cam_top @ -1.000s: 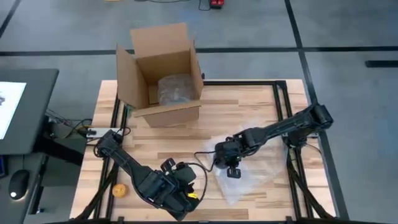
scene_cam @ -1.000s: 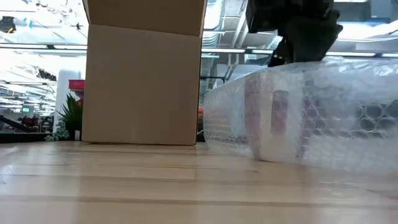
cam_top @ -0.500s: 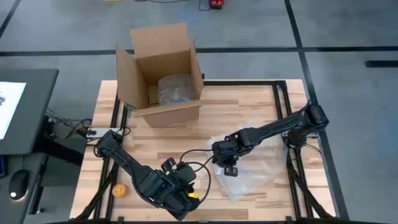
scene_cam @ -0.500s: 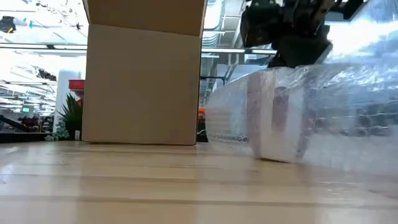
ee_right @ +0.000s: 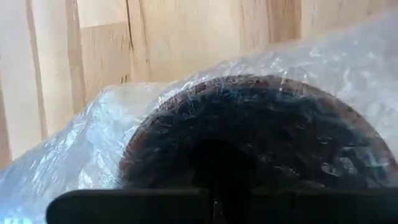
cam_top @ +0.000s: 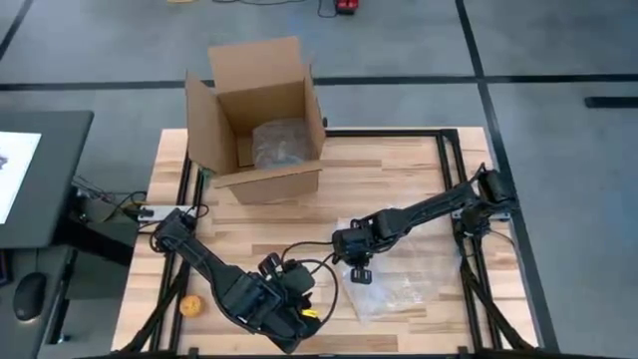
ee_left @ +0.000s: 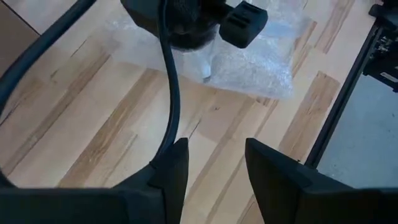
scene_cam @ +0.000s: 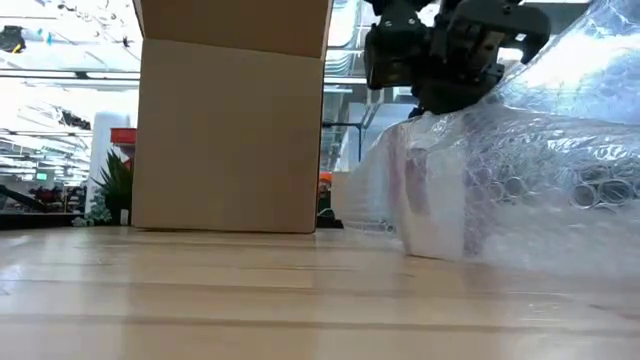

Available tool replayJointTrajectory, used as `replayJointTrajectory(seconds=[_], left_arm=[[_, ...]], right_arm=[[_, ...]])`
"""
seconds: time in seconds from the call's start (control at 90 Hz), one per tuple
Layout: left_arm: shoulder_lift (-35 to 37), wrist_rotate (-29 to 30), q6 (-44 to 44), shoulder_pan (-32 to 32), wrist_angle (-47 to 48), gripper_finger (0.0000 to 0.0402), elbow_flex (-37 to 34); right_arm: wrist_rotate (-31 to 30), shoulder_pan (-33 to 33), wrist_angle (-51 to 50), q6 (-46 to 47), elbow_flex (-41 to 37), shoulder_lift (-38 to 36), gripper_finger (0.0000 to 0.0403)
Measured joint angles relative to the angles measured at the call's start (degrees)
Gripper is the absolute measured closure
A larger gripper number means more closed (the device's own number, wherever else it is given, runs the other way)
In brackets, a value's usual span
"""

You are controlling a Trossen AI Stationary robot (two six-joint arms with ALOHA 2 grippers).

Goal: Wrap mug
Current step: Wrap the purple mug with the bubble wrap

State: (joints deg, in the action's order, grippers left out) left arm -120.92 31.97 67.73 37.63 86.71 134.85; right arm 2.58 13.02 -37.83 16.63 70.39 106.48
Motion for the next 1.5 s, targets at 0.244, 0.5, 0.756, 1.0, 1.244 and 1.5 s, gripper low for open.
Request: replayJointTrajectory(seconds=[0.244, 0.5, 0.756, 1.0, 1.244, 1.5], left_arm=[[0.0, 0.0, -0.9, 0.0, -2.0, 0.0263, 0.0], [0.0, -0.2, -1.0, 0.2, -2.3, 0.0263, 0.0], [1.2, -0.4, -0.4, 0.9, -2.3, 0.0263, 0.0], [3.0, -0.5, 1.0, 1.5, -3.1, 0.0263, 0.0], [3.5, -1.3, 0.6, 1.7, -3.1, 0.0263, 0.1], [3.5, -1.7, 1.0, 1.8, -3.3, 0.0263, 0.1]], right_arm=[[0.1, 0.0, -2.0, -0.6, -0.3, -1.2, 0.0400], [0.0, -0.5, -5.1, 2.3, -0.8, -9.9, 0.0399], [0.3, -3.0, -9.4, 2.4, -0.7, -15.9, 0.0366], [0.5, -3.9, -10.9, 2.8, 4.0, -17.7, 0.0366], [0.5, -2.3, -14.6, 2.9, 3.1, -9.2, 0.0399], [0.4, -1.8, -13.2, -0.1, 3.6, 0.7, 0.0403]])
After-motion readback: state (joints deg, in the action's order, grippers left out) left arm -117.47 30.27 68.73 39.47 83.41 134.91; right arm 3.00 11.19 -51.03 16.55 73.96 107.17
